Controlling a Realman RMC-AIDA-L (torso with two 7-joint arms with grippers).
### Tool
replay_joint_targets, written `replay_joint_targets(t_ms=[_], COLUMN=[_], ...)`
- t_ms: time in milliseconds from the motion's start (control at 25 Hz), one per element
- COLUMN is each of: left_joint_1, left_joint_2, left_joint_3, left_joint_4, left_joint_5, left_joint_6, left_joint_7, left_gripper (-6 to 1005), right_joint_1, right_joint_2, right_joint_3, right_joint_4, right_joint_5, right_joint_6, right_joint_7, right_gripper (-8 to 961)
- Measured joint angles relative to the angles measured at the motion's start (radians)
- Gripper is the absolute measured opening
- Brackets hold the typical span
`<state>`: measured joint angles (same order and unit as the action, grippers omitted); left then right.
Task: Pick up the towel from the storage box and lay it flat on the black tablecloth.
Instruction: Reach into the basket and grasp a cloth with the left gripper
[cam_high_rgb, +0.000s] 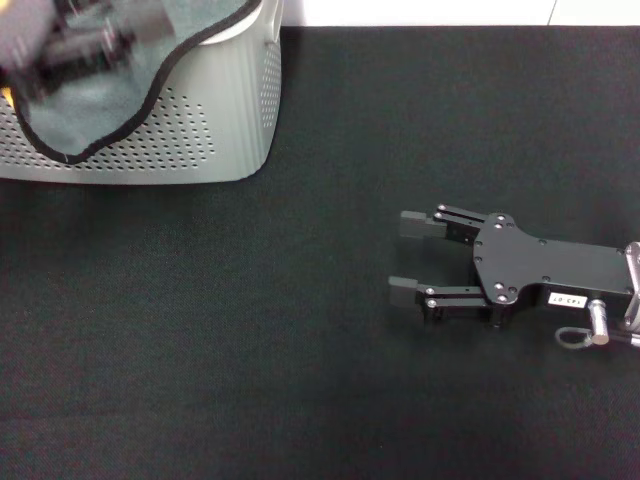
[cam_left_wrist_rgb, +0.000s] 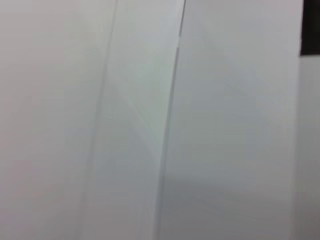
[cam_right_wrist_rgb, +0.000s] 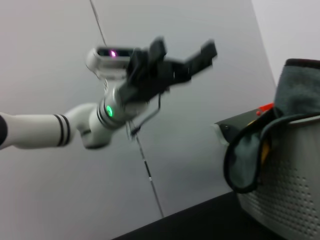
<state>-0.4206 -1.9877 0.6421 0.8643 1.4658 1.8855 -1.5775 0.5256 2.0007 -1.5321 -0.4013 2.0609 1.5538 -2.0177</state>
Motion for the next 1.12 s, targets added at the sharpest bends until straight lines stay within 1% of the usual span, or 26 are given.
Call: replay_joint_targets(t_ms=[40,80,120,200,320,360,400,440,480,560,680,760,800,840,880,1040,1080,1120], left_joint_1=[-0.003,-0.003,-0.012,-0.020,-0.045,-0.045,-0.052,-0.055,-0.061,-0.064,-0.058,-0.048,-0.044,-0.044,-0.048,-0.086,-0.093,-0.096], left_joint_2=[-0.008,-0.008,-0.015,-0.016,-0.008,-0.008,-0.004,-0.001,0.003,0.010,0.013,-0.002,-0.014,-0.022,-0.039,-0.093,-0.102,-0.105], left_joint_3=[-0.011,-0.011,-0.010,-0.010,-0.017,-0.017,-0.018,-0.018,-0.018,-0.019,-0.014,-0.011,-0.010,-0.011,-0.009,0.007,0.021,0.042], left_joint_4=[0.063,0.063,0.189,0.246,0.359,0.359,0.398,0.420,0.464,0.516,0.574,0.605,0.617,0.620,0.624,0.648,0.656,0.664], left_joint_5=[0.001,0.001,0.045,0.085,0.212,0.212,0.273,0.305,0.387,0.489,0.591,0.642,0.670,0.687,0.723,0.918,0.968,1.005], left_joint_6=[-0.033,-0.033,-0.122,-0.172,-0.294,-0.294,-0.342,-0.365,-0.408,-0.432,-0.430,-0.429,-0.429,-0.430,-0.431,-0.467,-0.481,-0.493], left_joint_7=[-0.011,-0.011,-0.038,-0.062,-0.131,-0.131,-0.155,-0.166,-0.192,-0.241,-0.310,-0.332,-0.337,-0.338,-0.341,-0.369,-0.383,-0.402], left_gripper=[858,857,856,838,812,803,794,785,776,769,771,768,767,765,760,739,734,729], right_joint_1=[-0.006,-0.012,-0.016,-0.025,-0.043,-0.048,-0.052,-0.057,-0.062,-0.067,-0.070,-0.069,-0.065,-0.060,-0.054,-0.037,-0.034,-0.033], right_joint_2=[0.001,0.001,0.002,0.003,0.005,0.006,0.007,0.008,0.009,0.010,0.009,0.010,0.010,0.010,0.011,0.012,0.012,0.012], right_joint_3=[0.005,0.008,0.010,0.011,0.017,0.024,0.032,0.040,0.046,0.050,0.056,0.066,0.069,0.071,0.071,0.068,0.067,0.068], right_joint_4=[0.000,0.001,0.001,0.002,0.004,0.006,0.008,0.010,0.011,0.012,0.013,0.014,0.014,0.014,0.014,0.015,0.015,0.015], right_joint_5=[0.000,-0.001,0.000,0.002,0.003,0.002,0.001,0.000,0.000,0.000,0.002,0.001,0.000,-0.001,-0.001,-0.003,-0.005,-0.006], right_joint_6=[-0.001,-0.001,-0.001,-0.002,-0.003,-0.003,-0.003,-0.003,-0.003,-0.003,-0.009,-0.020,-0.027,-0.033,-0.037,-0.043,-0.044,-0.044], right_joint_7=[-0.005,-0.011,-0.015,-0.022,-0.035,-0.038,-0.041,-0.043,-0.046,-0.050,-0.055,-0.056,-0.056,-0.056,-0.056,-0.055,-0.054,-0.053], right_gripper=[840,839,838,835,831,829,828,826,825,822,818,815,814,812,811,805,804,802])
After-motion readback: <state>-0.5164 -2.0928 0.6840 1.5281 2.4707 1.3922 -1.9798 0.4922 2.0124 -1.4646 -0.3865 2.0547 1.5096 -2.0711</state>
